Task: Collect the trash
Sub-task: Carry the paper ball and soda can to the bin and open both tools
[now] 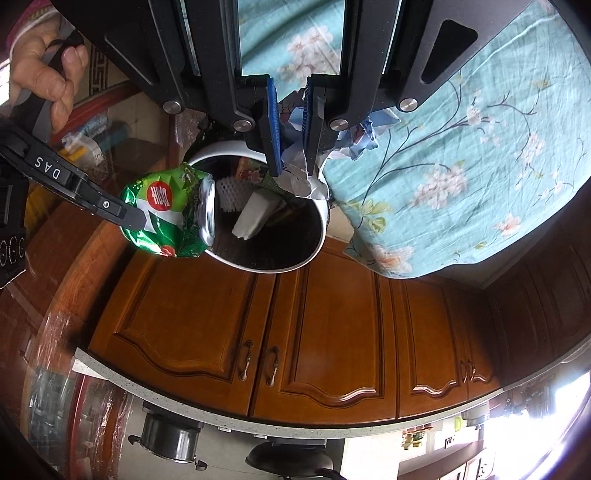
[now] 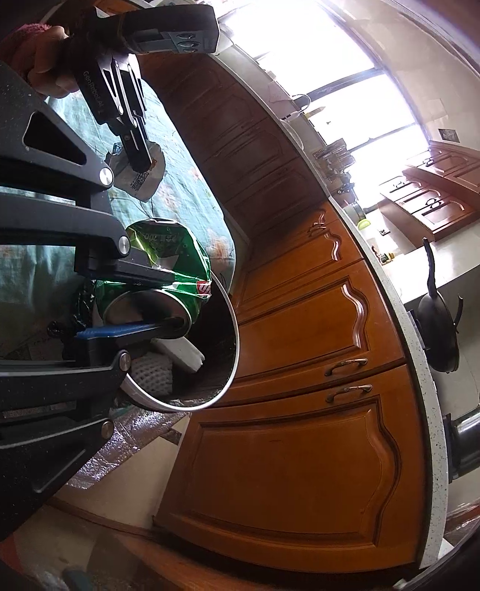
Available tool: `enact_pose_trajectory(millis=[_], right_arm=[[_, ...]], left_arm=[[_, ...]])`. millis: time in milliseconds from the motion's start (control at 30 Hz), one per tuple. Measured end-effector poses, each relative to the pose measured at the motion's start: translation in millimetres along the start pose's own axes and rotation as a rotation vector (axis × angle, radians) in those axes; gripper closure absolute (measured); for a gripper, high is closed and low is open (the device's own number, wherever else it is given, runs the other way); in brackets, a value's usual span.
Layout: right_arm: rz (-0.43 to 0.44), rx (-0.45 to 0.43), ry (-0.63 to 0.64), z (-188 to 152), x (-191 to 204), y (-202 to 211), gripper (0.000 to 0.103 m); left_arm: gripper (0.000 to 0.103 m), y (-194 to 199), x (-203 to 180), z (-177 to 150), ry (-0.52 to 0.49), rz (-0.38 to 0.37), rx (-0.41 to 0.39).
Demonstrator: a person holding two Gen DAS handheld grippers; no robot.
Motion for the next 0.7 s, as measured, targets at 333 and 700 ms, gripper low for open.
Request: enact_pose_trajectory(millis=[333, 700], right_arm=[[-0.045, 0.021, 0.017, 10.7, -17.3, -21.5, 0.084], [-0.071, 0.062, 0.037, 15.7, -27.3, -42.2, 0.084]], left_arm=[[0.094, -41.0, -14.0, 23.2, -0.039, -0.017, 0.032], [0.093, -81.5, -16.1, 38.9, -0.05, -0.017, 0.078]])
Point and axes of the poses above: each gripper's, at about its wrist camera, not at the fingertips, and y roughly against the way its jaws point, x to its left, z to its top, the point moved 5 cm from there along -y, roughly the way its jaws point, and after that the axes turned 6 degrees about -z, right-handed, at the moved point
